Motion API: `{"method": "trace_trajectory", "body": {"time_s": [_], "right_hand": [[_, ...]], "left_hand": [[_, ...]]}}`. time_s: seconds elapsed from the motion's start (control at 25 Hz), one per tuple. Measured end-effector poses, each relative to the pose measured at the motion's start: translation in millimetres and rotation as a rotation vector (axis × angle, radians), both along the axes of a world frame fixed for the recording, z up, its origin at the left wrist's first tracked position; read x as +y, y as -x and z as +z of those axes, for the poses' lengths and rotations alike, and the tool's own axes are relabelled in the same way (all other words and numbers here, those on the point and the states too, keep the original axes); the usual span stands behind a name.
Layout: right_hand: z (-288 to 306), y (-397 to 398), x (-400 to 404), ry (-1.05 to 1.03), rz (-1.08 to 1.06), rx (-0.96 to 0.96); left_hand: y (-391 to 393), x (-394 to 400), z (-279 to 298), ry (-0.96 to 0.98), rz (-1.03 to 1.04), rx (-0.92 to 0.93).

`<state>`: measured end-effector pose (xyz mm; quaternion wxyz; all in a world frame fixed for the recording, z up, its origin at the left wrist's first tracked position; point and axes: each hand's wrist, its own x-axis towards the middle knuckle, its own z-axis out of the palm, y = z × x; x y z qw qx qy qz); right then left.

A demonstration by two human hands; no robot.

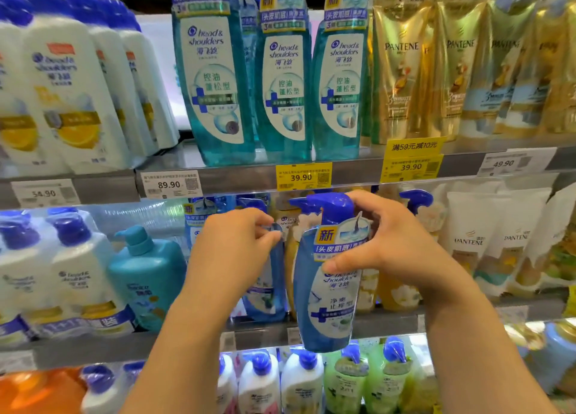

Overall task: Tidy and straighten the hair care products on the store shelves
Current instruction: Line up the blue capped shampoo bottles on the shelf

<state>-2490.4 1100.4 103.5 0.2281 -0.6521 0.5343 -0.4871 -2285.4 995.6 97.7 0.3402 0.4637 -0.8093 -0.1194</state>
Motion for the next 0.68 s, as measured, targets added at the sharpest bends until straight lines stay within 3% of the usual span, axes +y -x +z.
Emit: {"method": "trace_trajectory", "body": {"time_s": [0.2,0.44,0.68], "right_hand": [[-2.5,-56.3,-41.2,-0.012,0.084,-0.006],[-8.7,-117.5,-88.8,-0.004,0.033,0.070],[-25.5,-153.0,-117.4,-0.086,-0.145,0.228]], "left_hand": [[-70.4,-23.7,3.2,-0.053,0.089,0.072],[-118.7,-58.8,-1.7,-0.018,0.095,-0.041],[-127.2,-85.3,-10.8,-0.088,-0.133,-0.095]]}}
